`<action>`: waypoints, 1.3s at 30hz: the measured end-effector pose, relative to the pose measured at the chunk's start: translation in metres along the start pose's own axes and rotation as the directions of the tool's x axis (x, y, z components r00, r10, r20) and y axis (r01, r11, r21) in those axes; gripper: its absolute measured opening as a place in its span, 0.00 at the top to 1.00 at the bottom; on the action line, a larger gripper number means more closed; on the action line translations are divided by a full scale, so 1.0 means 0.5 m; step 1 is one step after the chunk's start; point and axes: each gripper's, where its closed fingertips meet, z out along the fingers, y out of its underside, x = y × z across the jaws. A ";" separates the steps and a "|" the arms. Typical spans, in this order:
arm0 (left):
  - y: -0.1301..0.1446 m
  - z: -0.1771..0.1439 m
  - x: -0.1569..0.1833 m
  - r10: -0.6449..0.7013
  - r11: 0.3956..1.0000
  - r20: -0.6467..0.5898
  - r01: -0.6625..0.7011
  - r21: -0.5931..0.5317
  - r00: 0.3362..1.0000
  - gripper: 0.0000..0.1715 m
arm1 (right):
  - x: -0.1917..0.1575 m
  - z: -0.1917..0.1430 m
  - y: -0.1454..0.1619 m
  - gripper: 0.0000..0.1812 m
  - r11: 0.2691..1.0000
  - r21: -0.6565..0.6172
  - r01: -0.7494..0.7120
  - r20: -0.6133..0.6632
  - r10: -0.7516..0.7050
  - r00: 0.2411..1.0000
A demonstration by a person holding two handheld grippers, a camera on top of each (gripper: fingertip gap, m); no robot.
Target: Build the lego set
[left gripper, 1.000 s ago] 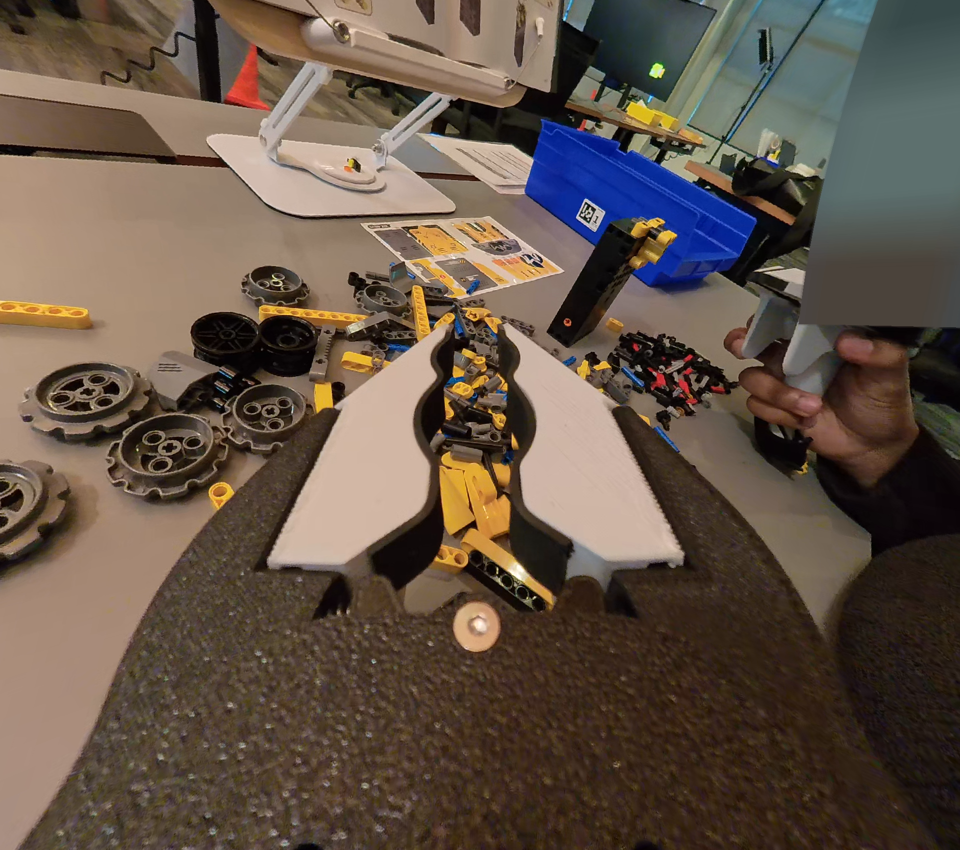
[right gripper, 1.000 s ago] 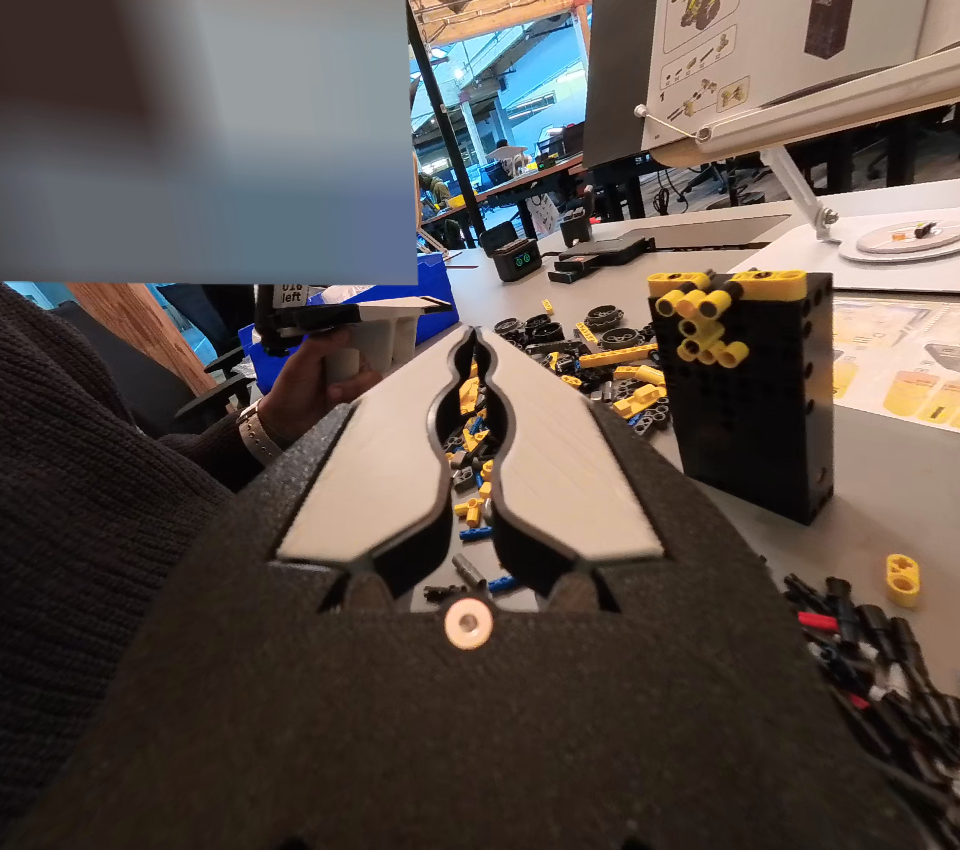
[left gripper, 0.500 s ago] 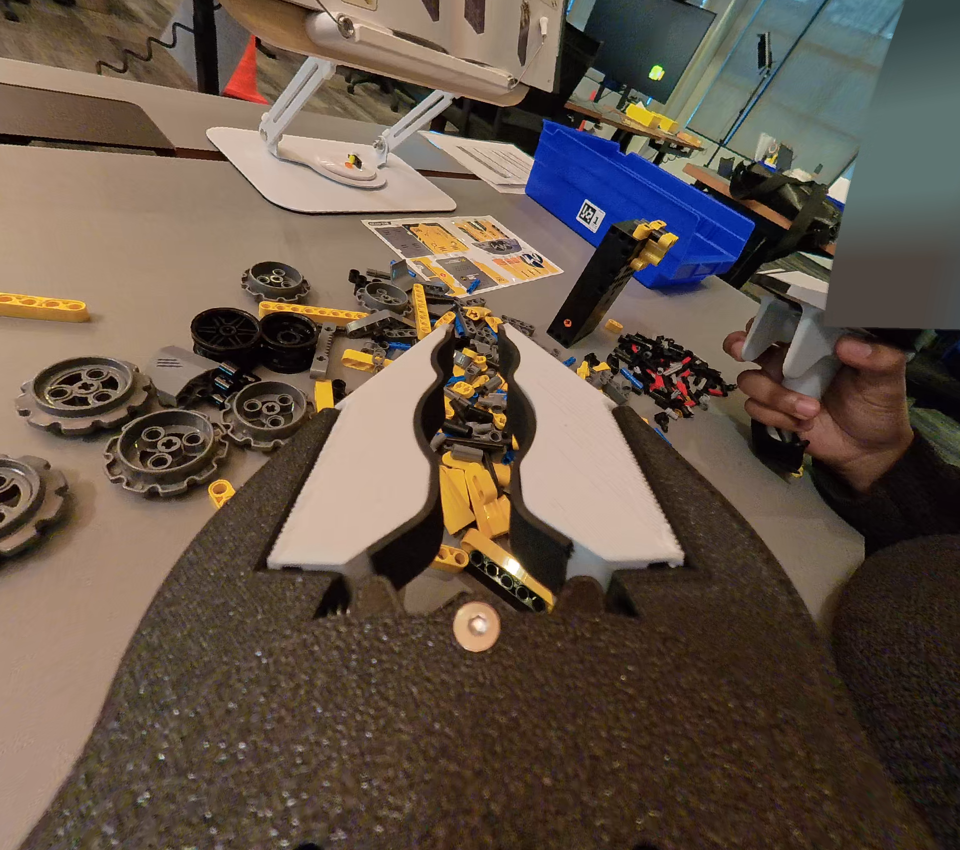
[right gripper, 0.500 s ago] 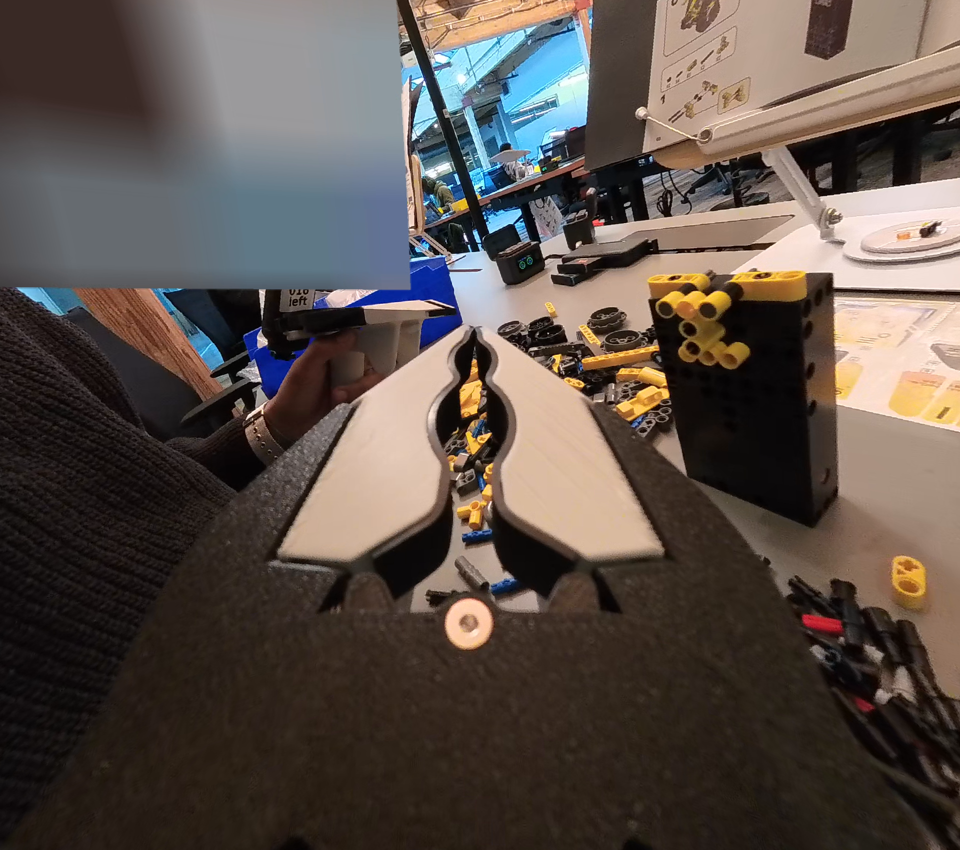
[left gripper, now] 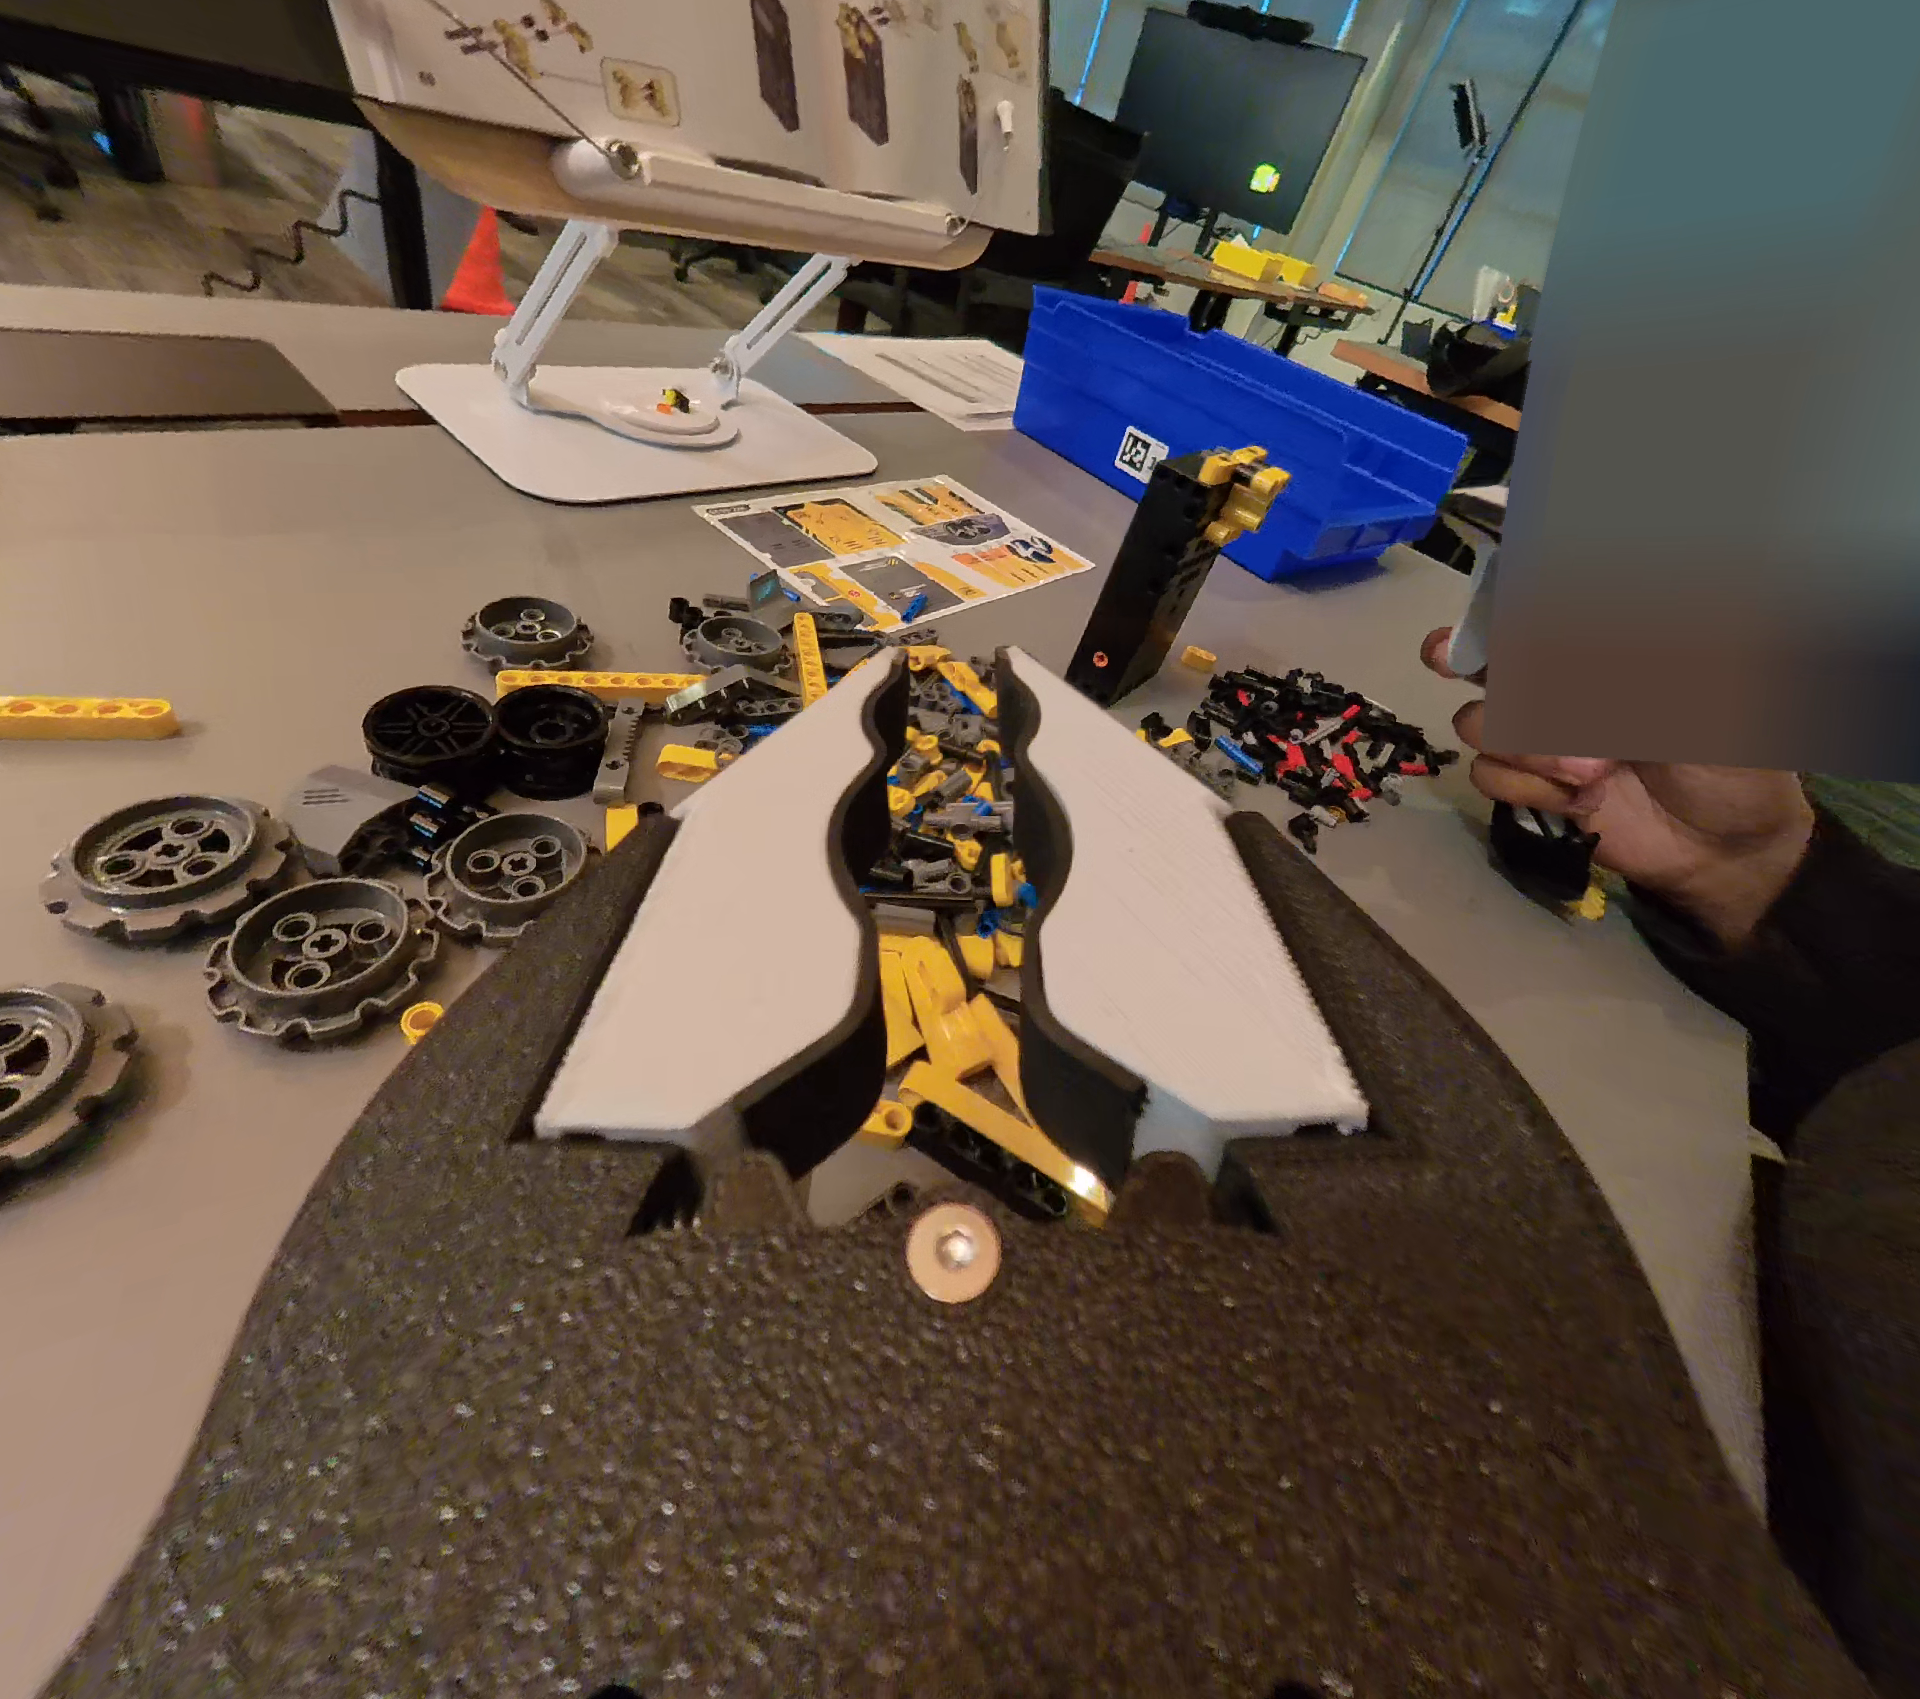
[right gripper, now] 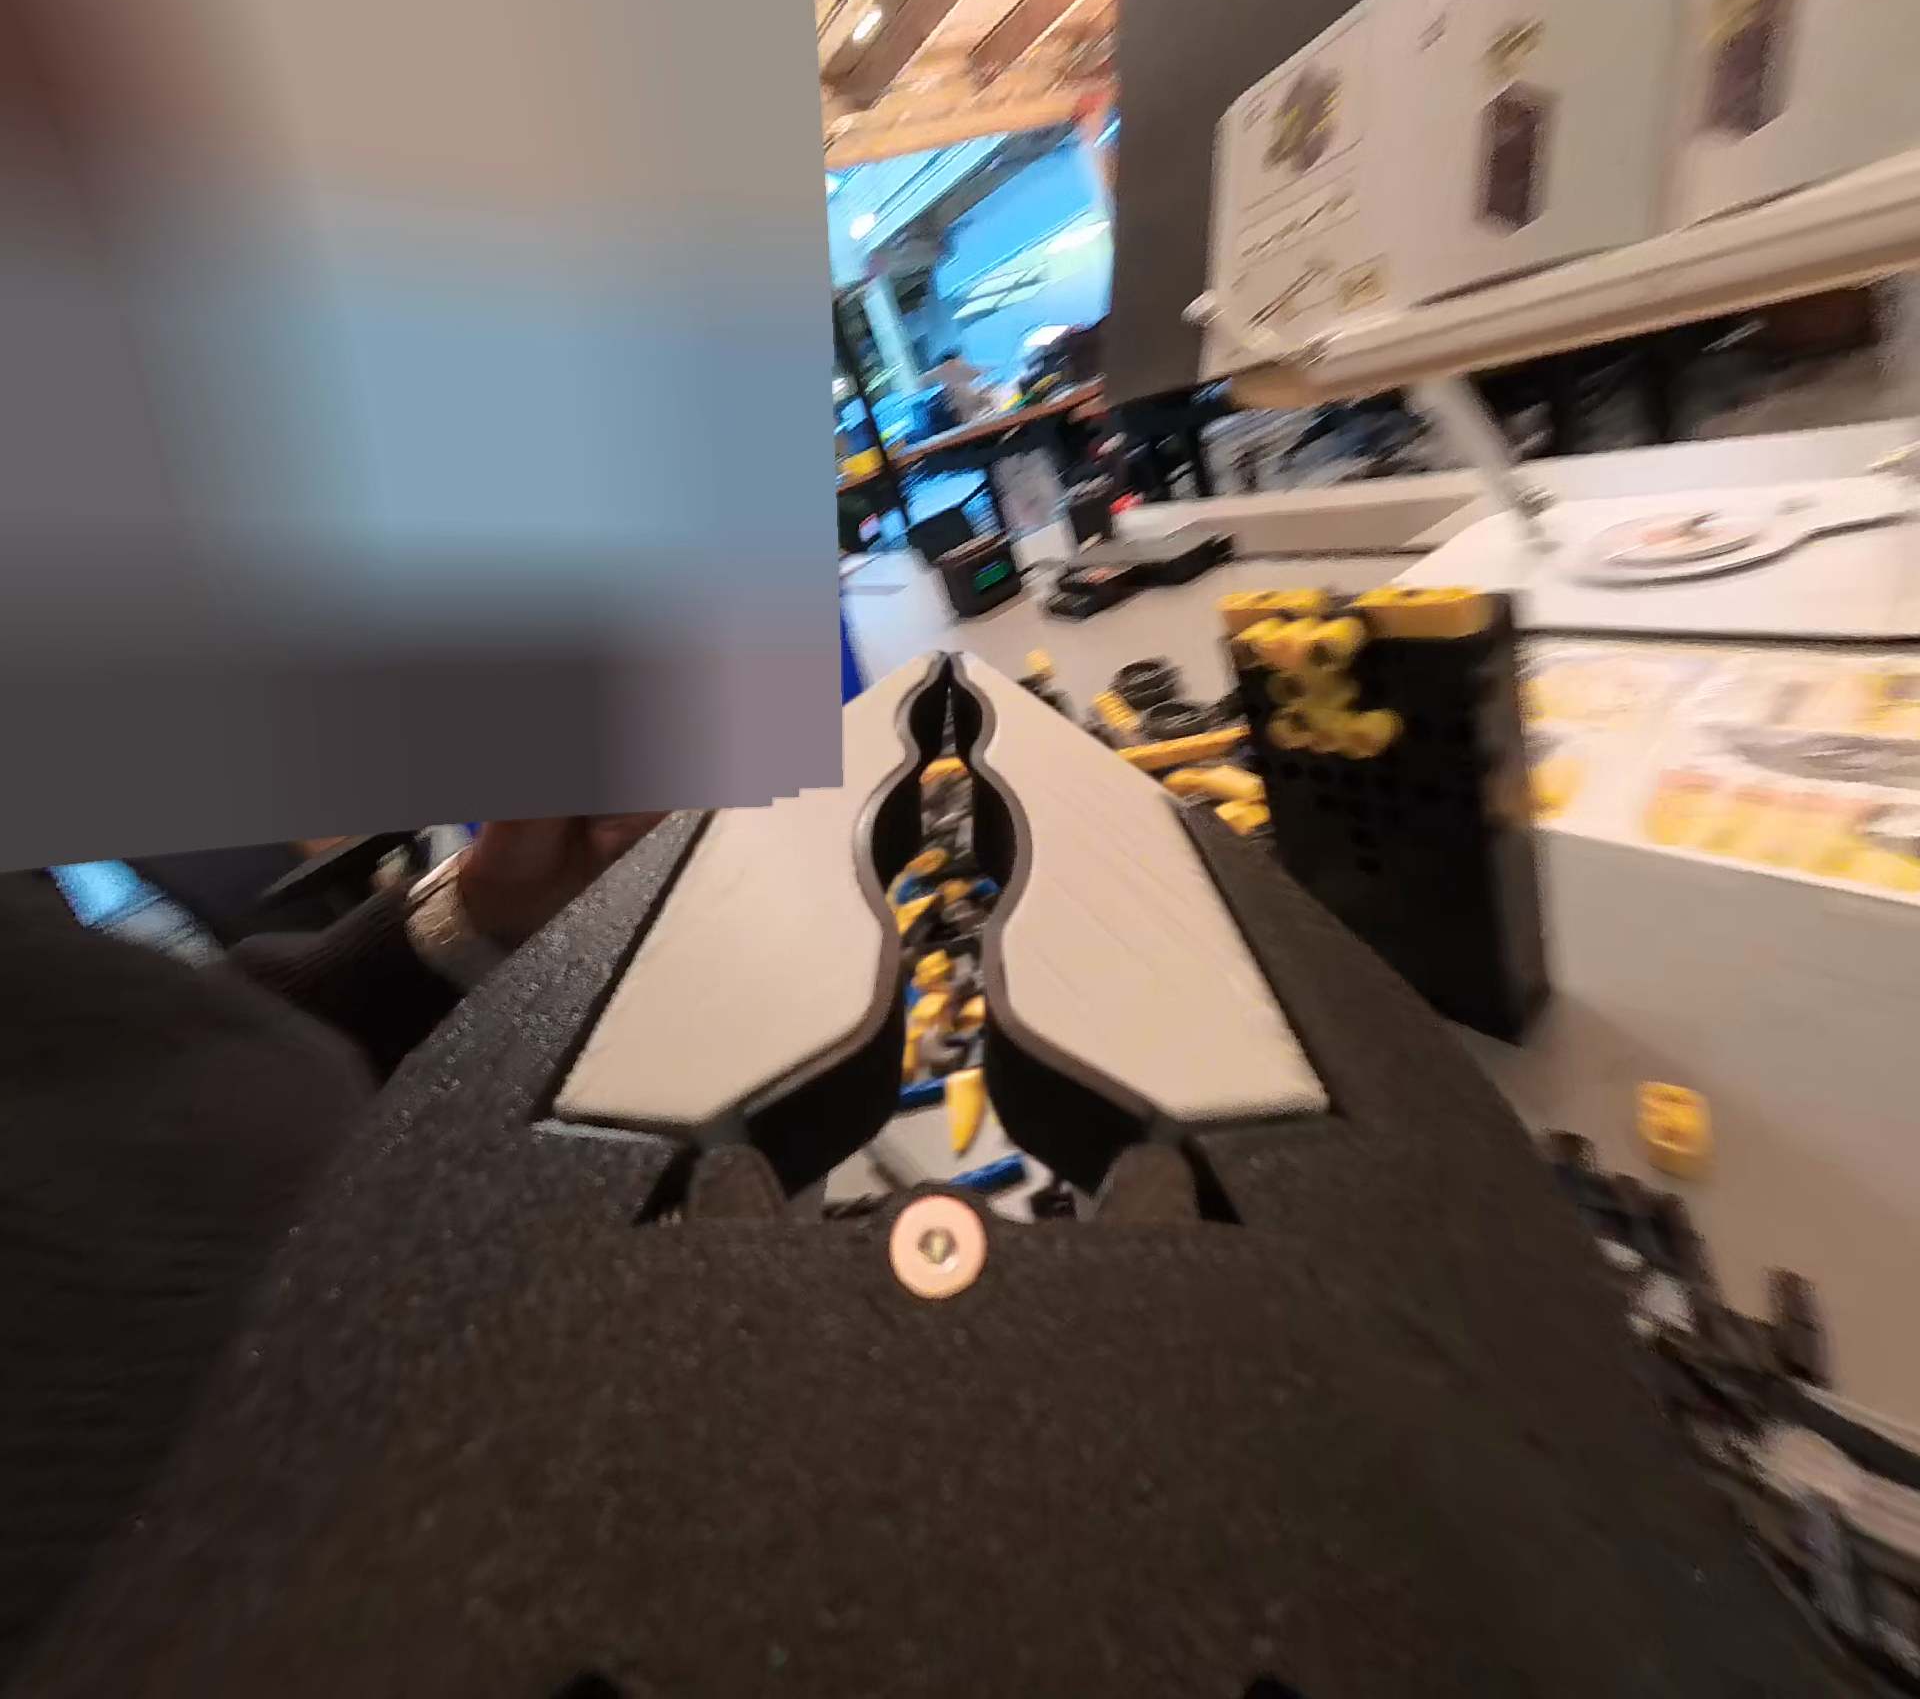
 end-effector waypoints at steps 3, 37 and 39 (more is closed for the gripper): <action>0.003 0.002 0.003 0.004 1.000 -0.007 -0.004 -0.011 1.000 0.91 | 0.013 -0.014 -0.022 1.00 0.998 0.064 -0.011 -0.029 0.013 0.999; 0.024 0.028 0.089 0.061 0.992 -0.087 -0.071 -0.109 0.994 0.91 | 0.018 -0.027 -0.016 1.00 0.996 0.070 -0.051 -0.036 0.054 0.998; 0.040 0.048 0.161 0.010 0.980 -0.184 -0.046 -0.192 0.983 0.91 | 0.019 -0.028 -0.017 1.00 0.996 0.073 -0.052 -0.037 0.054 0.998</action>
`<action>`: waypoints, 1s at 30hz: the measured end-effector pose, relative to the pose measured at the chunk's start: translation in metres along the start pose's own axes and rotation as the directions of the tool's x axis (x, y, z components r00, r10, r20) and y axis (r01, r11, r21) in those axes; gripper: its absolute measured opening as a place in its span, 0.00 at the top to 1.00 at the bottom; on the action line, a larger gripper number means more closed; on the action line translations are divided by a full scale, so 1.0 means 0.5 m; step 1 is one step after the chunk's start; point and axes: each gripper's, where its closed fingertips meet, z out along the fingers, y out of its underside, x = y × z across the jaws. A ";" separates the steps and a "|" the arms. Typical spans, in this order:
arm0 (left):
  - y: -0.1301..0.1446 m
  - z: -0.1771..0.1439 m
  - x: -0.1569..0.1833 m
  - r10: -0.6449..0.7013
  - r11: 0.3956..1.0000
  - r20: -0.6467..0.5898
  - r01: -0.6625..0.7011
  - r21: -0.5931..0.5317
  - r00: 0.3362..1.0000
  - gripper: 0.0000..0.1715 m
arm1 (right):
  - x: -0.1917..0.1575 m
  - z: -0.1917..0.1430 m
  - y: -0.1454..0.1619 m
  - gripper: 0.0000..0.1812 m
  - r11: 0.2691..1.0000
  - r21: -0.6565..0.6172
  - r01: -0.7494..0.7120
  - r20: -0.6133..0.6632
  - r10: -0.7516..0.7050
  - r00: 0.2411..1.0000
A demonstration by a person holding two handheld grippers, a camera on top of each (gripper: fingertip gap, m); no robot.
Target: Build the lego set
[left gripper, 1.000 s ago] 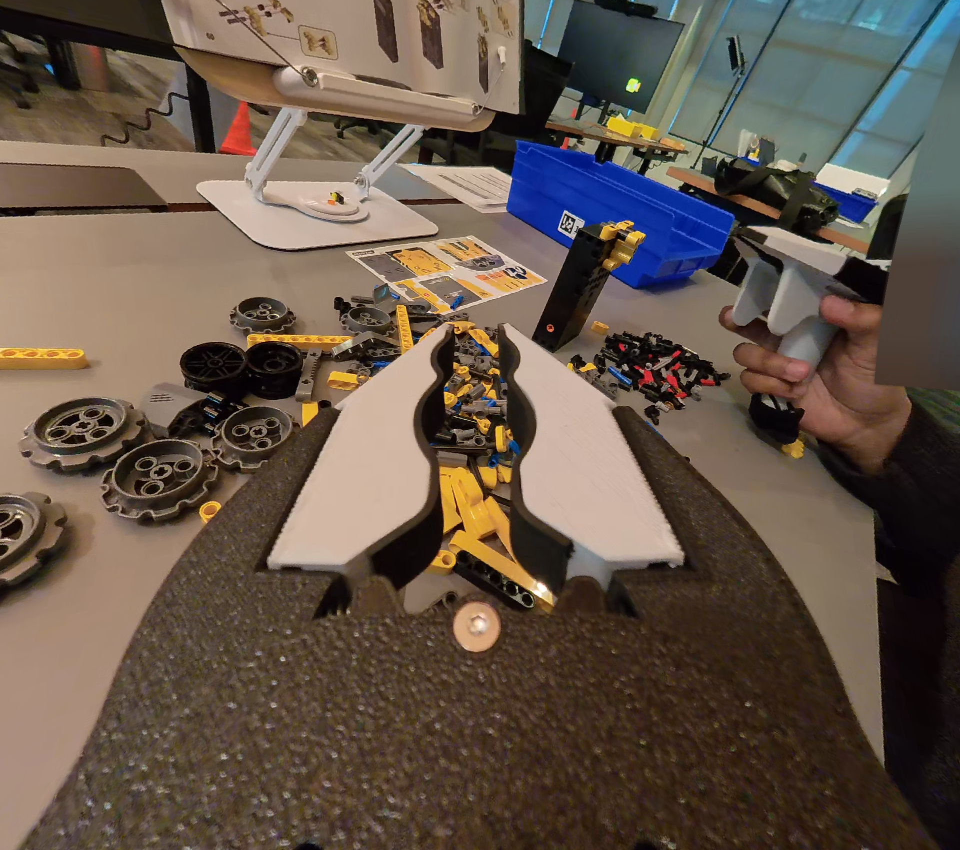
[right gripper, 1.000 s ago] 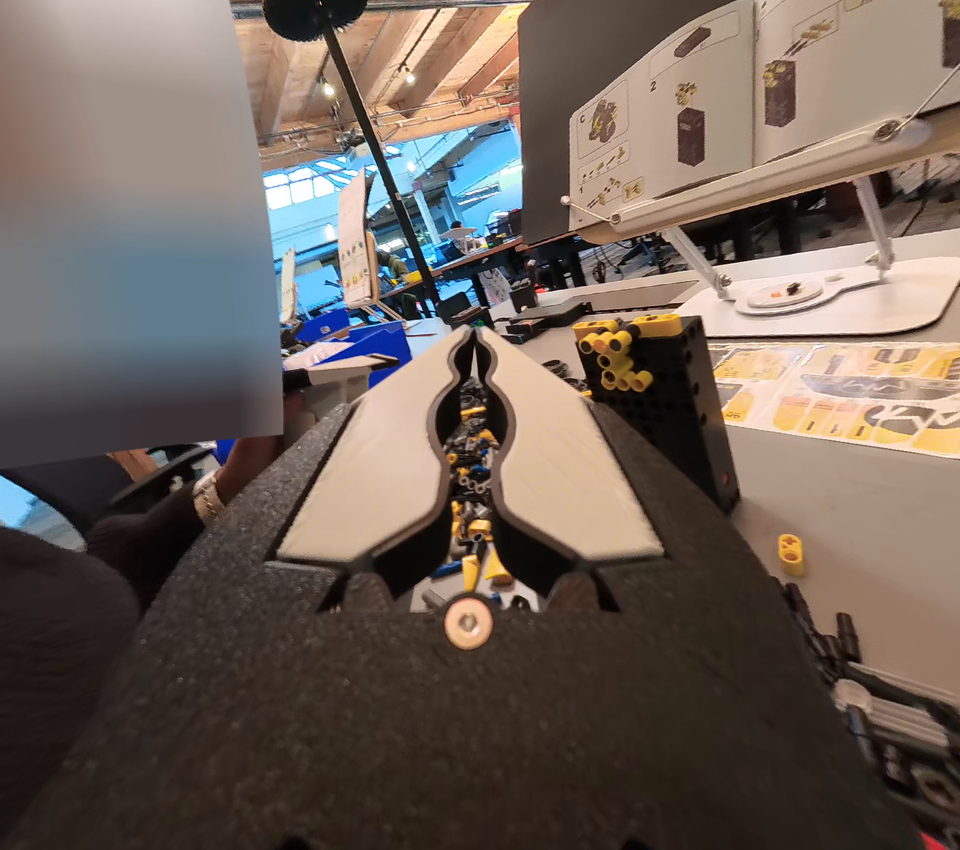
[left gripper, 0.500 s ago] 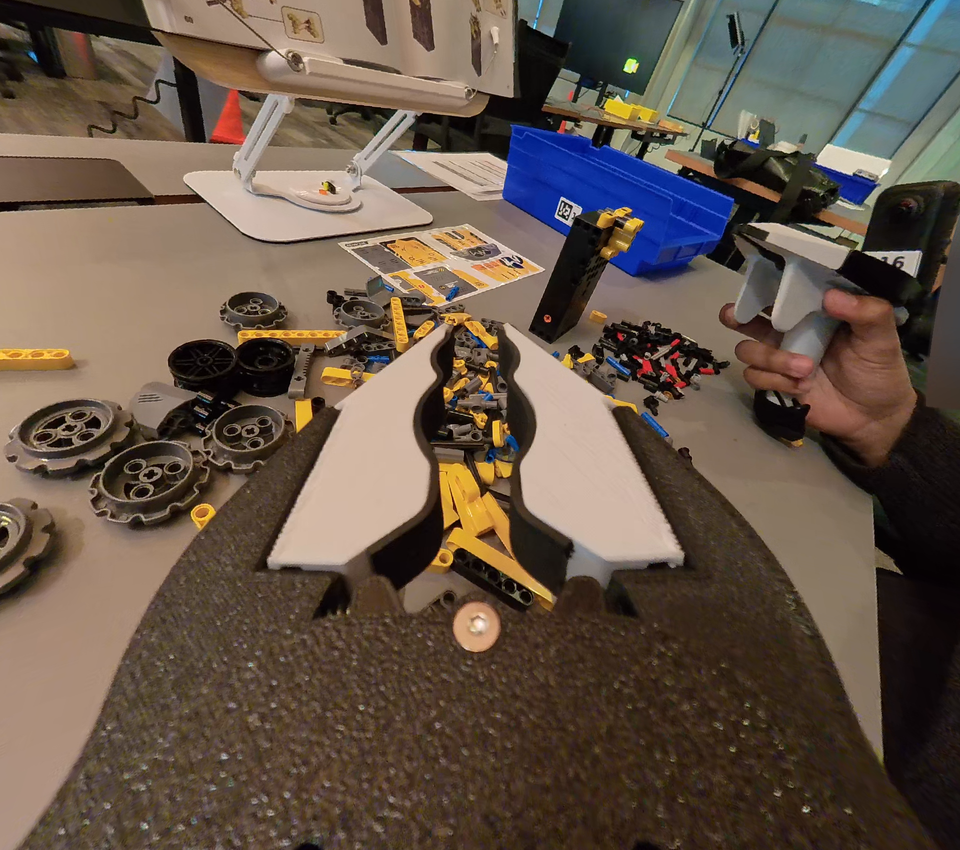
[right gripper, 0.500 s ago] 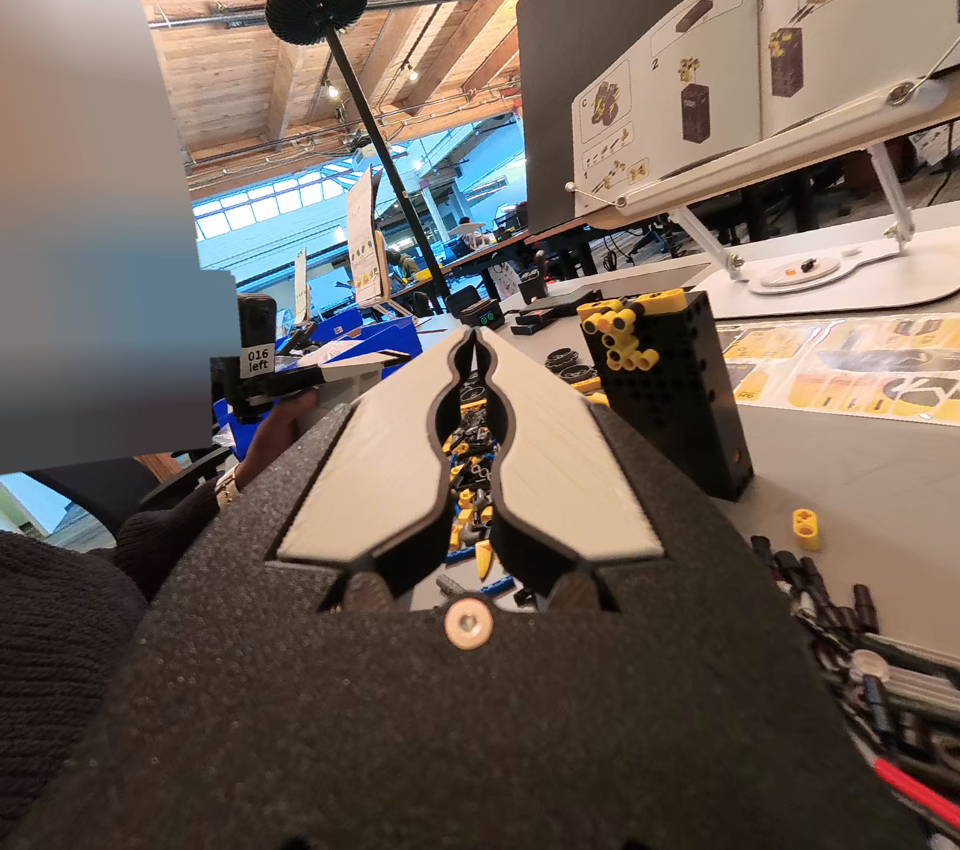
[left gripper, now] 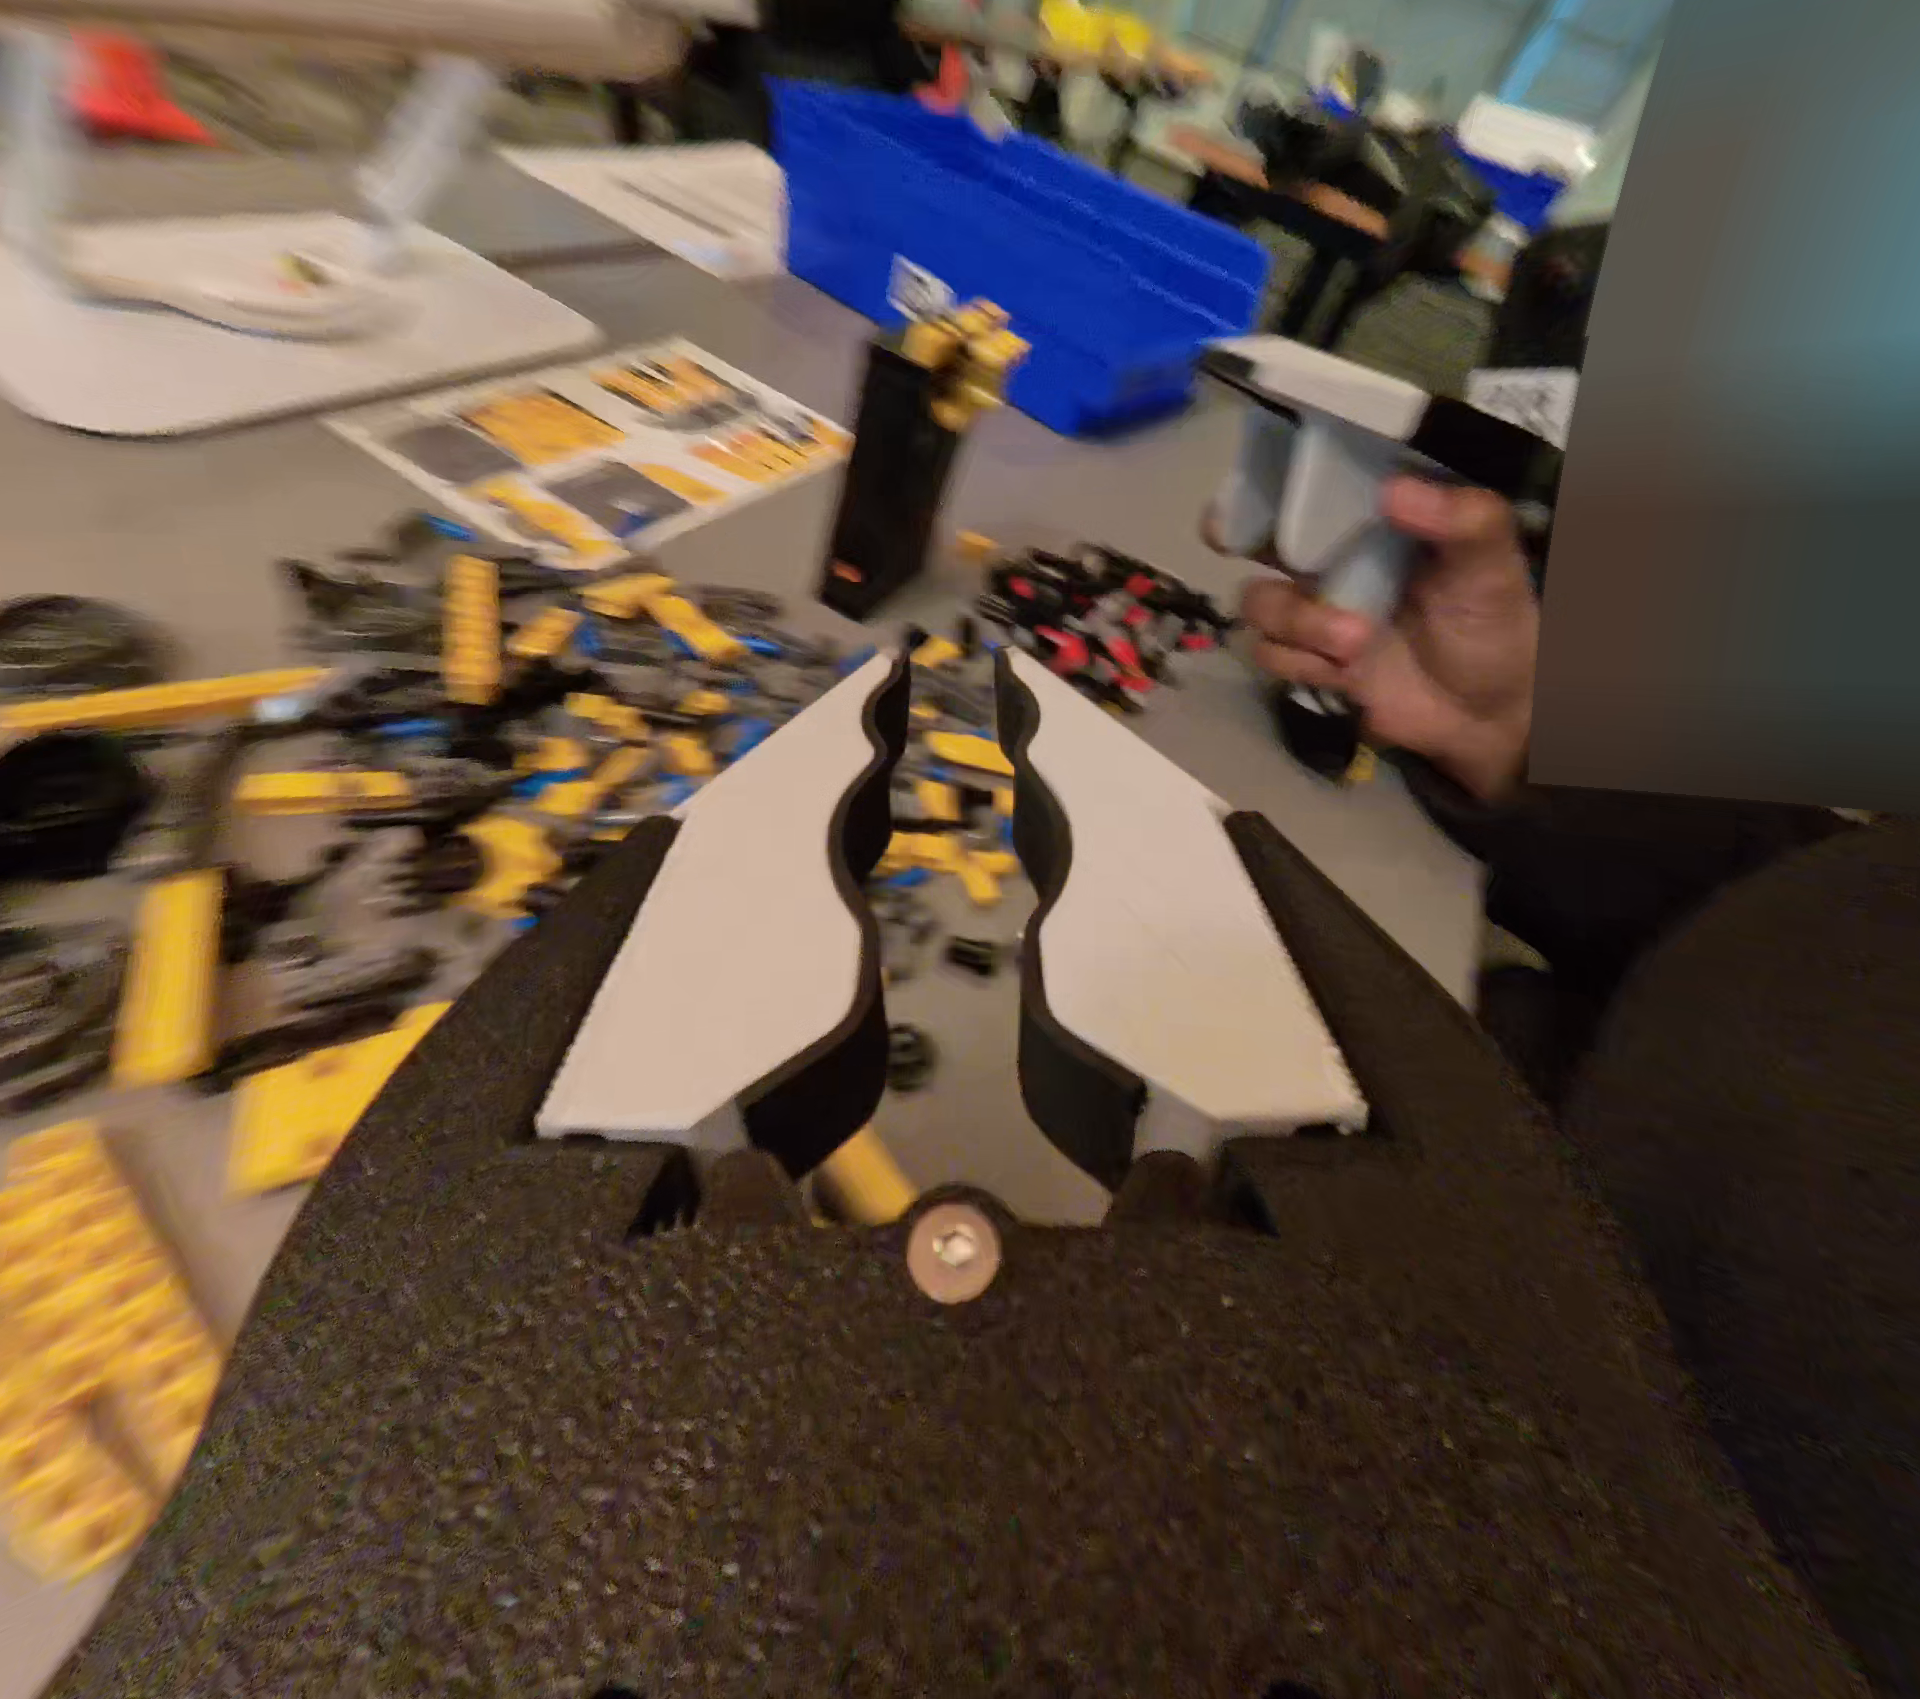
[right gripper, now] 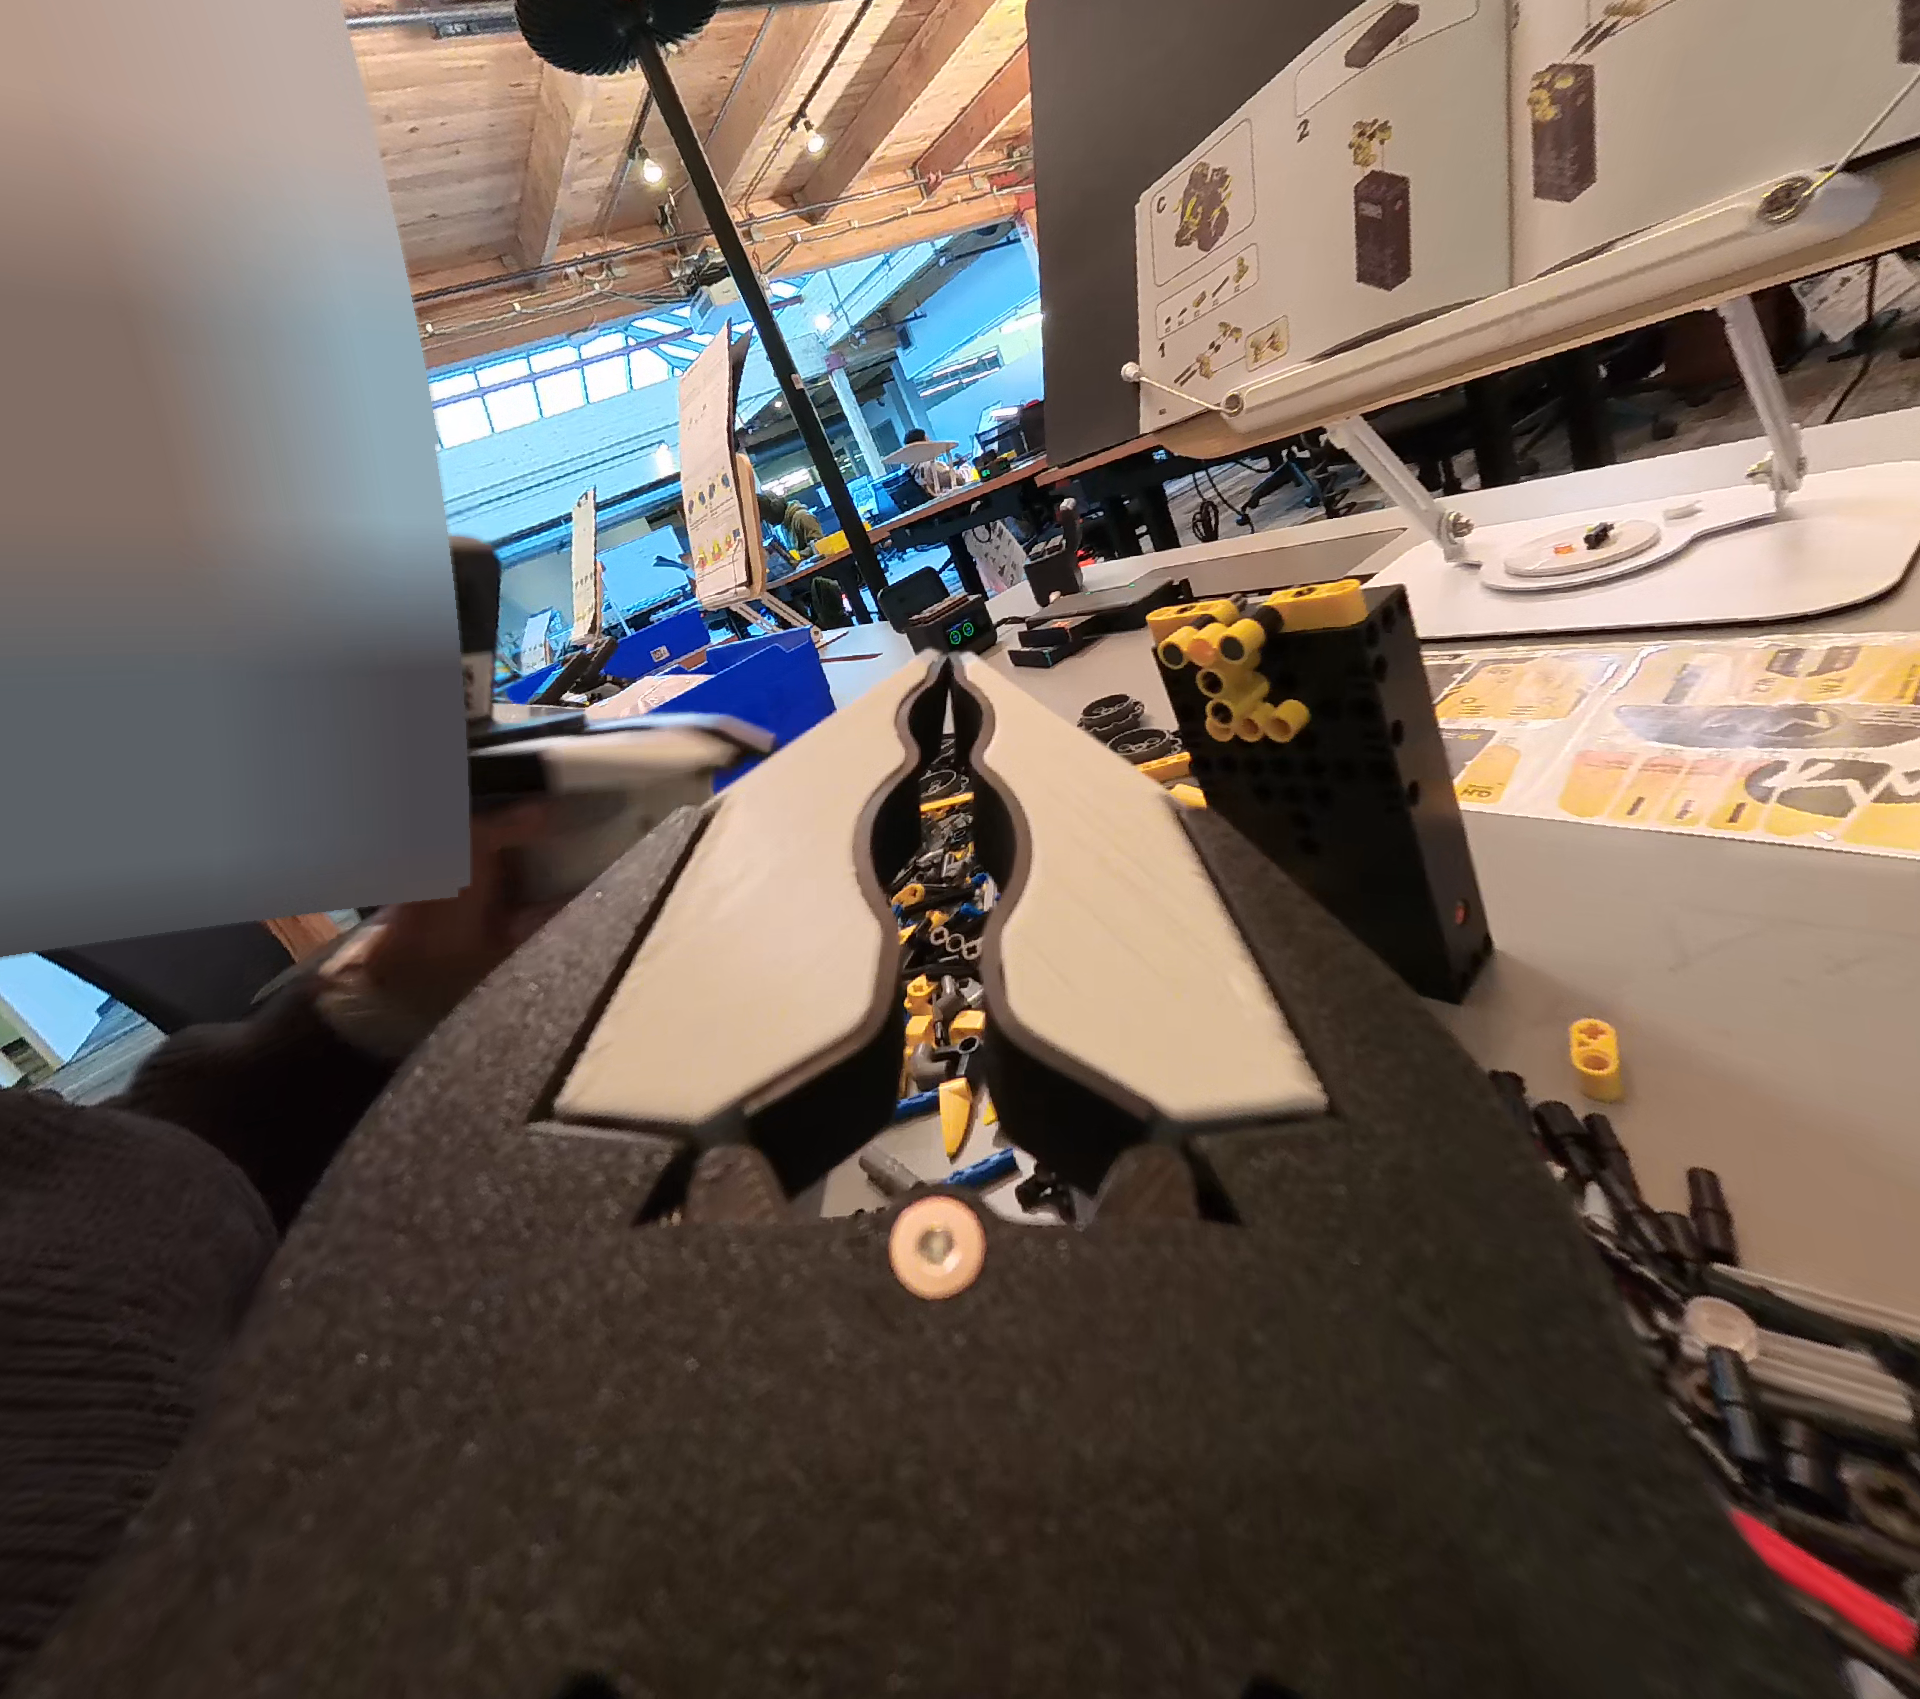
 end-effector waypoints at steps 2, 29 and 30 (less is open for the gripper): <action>0.047 0.040 0.050 0.026 0.984 -0.043 -0.033 -0.172 0.999 0.91 | -0.001 0.000 0.000 1.00 1.000 0.000 -0.005 0.004 0.005 1.000; 0.223 0.125 0.119 0.244 0.811 -0.102 -0.260 -0.524 0.964 0.91 | -0.005 -0.003 -0.002 1.00 1.000 0.012 -0.010 0.011 0.010 1.000; 0.226 0.125 0.119 0.244 0.806 -0.104 -0.261 -0.531 0.964 0.91 | -0.004 -0.004 -0.004 1.00 1.000 0.017 -0.017 0.010 0.017 1.000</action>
